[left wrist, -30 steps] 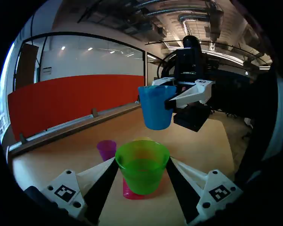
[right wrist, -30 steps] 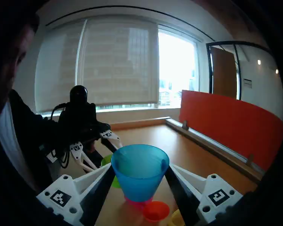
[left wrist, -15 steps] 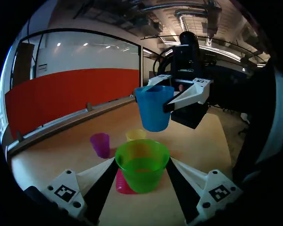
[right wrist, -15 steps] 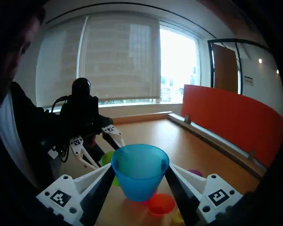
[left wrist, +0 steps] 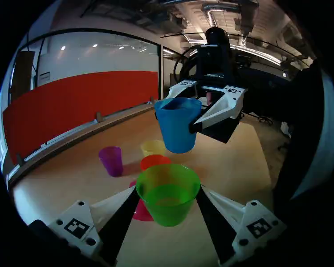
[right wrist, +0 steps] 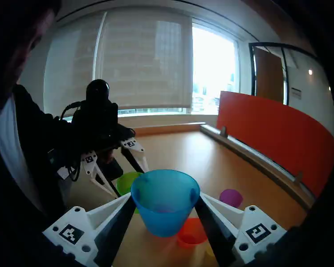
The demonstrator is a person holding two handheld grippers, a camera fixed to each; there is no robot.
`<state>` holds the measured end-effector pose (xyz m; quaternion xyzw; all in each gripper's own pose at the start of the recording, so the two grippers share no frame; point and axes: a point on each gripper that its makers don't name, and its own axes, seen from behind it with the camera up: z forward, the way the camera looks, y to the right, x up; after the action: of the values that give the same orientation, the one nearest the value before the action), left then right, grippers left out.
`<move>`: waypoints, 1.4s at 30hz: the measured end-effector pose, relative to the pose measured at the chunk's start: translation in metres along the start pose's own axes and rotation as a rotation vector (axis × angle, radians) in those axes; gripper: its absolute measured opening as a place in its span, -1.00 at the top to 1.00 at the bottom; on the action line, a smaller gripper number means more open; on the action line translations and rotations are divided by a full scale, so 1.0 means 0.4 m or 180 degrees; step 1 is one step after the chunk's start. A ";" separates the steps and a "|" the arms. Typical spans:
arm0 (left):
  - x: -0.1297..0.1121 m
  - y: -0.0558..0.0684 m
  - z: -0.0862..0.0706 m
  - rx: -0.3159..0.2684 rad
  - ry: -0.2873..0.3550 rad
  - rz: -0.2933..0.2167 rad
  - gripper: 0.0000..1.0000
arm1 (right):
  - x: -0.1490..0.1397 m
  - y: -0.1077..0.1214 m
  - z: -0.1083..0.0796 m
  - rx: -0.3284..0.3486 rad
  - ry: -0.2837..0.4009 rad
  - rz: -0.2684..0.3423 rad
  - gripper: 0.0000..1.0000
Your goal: Pour water
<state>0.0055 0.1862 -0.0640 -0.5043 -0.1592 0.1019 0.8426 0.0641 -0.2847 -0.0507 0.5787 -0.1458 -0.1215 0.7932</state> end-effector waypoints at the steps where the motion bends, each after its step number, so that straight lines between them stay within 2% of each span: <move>1: -0.004 0.002 0.001 -0.0003 -0.0015 0.0003 -0.73 | -0.004 0.000 0.001 0.0000 -0.0014 -0.0002 -0.80; 21: -0.092 0.018 0.020 -0.0074 -0.0274 -0.0035 -0.73 | -0.133 -0.046 0.036 0.0148 -0.0363 -0.0180 -0.81; 42: -0.153 0.025 0.020 -0.0177 -0.0581 0.0102 -0.73 | -0.220 -0.063 0.069 0.0227 -0.0541 -0.0243 -0.81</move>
<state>-0.0546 0.1769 -0.0793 -0.5186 -0.2300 0.1565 0.8085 -0.0282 -0.2848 -0.0746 0.5994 -0.1946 -0.1950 0.7516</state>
